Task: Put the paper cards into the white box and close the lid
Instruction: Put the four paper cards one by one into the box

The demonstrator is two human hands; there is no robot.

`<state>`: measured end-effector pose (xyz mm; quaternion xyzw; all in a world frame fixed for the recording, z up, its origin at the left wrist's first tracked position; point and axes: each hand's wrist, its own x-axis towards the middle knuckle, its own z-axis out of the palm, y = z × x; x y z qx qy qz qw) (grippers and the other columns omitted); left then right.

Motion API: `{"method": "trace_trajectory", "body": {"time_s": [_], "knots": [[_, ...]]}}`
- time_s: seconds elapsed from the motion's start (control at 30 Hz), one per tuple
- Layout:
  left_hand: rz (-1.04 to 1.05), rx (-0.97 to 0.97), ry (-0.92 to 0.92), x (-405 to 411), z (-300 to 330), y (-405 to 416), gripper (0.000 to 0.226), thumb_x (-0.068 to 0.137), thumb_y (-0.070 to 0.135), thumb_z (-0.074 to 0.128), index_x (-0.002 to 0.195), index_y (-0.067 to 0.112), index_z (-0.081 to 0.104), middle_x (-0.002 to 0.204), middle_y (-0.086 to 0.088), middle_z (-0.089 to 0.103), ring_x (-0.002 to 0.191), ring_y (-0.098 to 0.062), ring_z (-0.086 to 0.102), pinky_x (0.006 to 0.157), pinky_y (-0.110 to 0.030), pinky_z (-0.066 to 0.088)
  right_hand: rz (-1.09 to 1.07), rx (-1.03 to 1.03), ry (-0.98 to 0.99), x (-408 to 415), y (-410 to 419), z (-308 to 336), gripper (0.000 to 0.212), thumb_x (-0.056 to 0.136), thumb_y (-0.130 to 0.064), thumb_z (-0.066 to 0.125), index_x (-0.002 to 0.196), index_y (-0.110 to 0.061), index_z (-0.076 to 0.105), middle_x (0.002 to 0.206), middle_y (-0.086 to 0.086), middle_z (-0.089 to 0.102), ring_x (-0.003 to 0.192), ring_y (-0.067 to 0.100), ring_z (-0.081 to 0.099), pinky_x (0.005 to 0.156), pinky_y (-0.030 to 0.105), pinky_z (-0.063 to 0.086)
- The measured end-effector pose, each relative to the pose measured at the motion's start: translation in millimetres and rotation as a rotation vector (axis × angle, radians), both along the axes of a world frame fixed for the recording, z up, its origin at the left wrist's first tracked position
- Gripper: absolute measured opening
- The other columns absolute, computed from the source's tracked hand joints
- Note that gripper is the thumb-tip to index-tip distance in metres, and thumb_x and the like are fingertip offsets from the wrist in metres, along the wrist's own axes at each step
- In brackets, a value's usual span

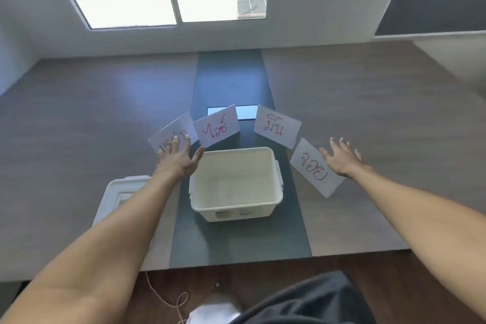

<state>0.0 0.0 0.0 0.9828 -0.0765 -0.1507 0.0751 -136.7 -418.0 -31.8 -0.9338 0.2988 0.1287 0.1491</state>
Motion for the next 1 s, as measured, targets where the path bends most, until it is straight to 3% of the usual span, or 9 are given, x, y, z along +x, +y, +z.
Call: {"method": "trace_trajectory", "body": {"time_s": [0.23, 0.43, 0.5, 0.57, 0.67, 0.77, 1.0], "knots": [[-0.046, -0.008, 0.033, -29.3, -32.5, 3.6, 0.076, 0.094, 0.069, 0.009, 0.157, 0.030, -0.003, 0.167, -0.006, -0.003, 0.153, -0.024, -0.007, 0.121, -0.051, 0.001, 0.019, 0.051, 0.007, -17.1, 16.5, -28.3, 0.067, 0.102, -0.052, 0.025, 0.158, -0.020, 0.004, 0.166, 0.012, 0.009, 0.153, 0.031, 0.005, 0.121, 0.048, 0.007], [-0.059, -0.021, 0.051, -46.1, -50.0, 7.0, 0.068, 0.098, 0.062, 0.012, 0.157, 0.032, -0.002, 0.167, -0.002, 0.003, 0.154, -0.022, -0.004, 0.121, -0.050, 0.007, -0.020, 0.115, -0.031, -24.3, 26.1, -28.7, 0.062, 0.104, -0.026, 0.034, 0.158, -0.021, 0.004, 0.156, 0.018, 0.029, 0.143, 0.038, 0.030, 0.115, 0.050, 0.022], [-0.057, -0.038, 0.043, -48.9, -53.2, 8.0, 0.066, 0.100, 0.058, 0.013, 0.157, 0.030, -0.003, 0.167, -0.002, 0.006, 0.154, -0.023, -0.001, 0.121, -0.050, 0.009, -0.024, 0.126, -0.061, -24.5, 28.7, -29.0, 0.062, 0.099, -0.015, 0.039, 0.156, -0.019, 0.013, 0.150, 0.020, 0.037, 0.135, 0.041, 0.040, 0.110, 0.048, 0.032], [-0.051, -0.059, 0.035, -49.7, -55.9, 8.8, 0.064, 0.101, 0.054, 0.012, 0.157, 0.027, -0.004, 0.167, -0.001, 0.007, 0.154, -0.024, 0.001, 0.120, -0.049, 0.010, -0.024, 0.153, -0.086, -23.4, 28.9, -27.6, 0.053, 0.091, -0.006, 0.045, 0.143, -0.016, 0.035, 0.136, 0.021, 0.052, 0.120, 0.042, 0.053, 0.099, 0.047, 0.046], [-0.055, -0.100, 0.010, -51.7, -59.5, 10.0, 0.060, 0.104, 0.045, 0.012, 0.158, 0.024, -0.003, 0.166, 0.000, 0.011, 0.154, -0.024, 0.006, 0.119, -0.049, 0.015, -0.029, 0.186, -0.080, -20.0, 29.3, -22.2, 0.038, 0.089, -0.005, 0.048, 0.126, -0.013, 0.049, 0.126, 0.020, 0.061, 0.109, 0.041, 0.060, 0.092, 0.048, 0.052], [-0.074, -0.158, -0.035, -55.0, -63.6, 13.0, 0.057, 0.106, 0.039, 0.012, 0.158, 0.023, 0.000, 0.166, 0.002, 0.013, 0.153, -0.022, 0.009, 0.117, -0.047, 0.019, -0.018, 0.183, -0.097, -16.3, 31.2, -12.9, 0.033, 0.092, -0.004, 0.048, 0.124, -0.009, 0.052, 0.125, 0.020, 0.062, 0.109, 0.040, 0.060, 0.090, 0.045, 0.053], [-0.107, -0.213, -0.133, -51.0, -73.3, 34.1, 0.057, 0.106, 0.035, 0.015, 0.158, 0.016, 0.004, 0.167, 0.003, -0.001, 0.153, -0.011, -0.001, 0.121, -0.040, 0.016, 0.054, 0.155, -0.104, 6.5, 48.5, 16.9, 0.030, 0.093, -0.007, 0.046, 0.122, -0.007, 0.054, 0.124, 0.021, 0.060, 0.105, 0.037, 0.060, 0.090, 0.048, 0.053]]}}
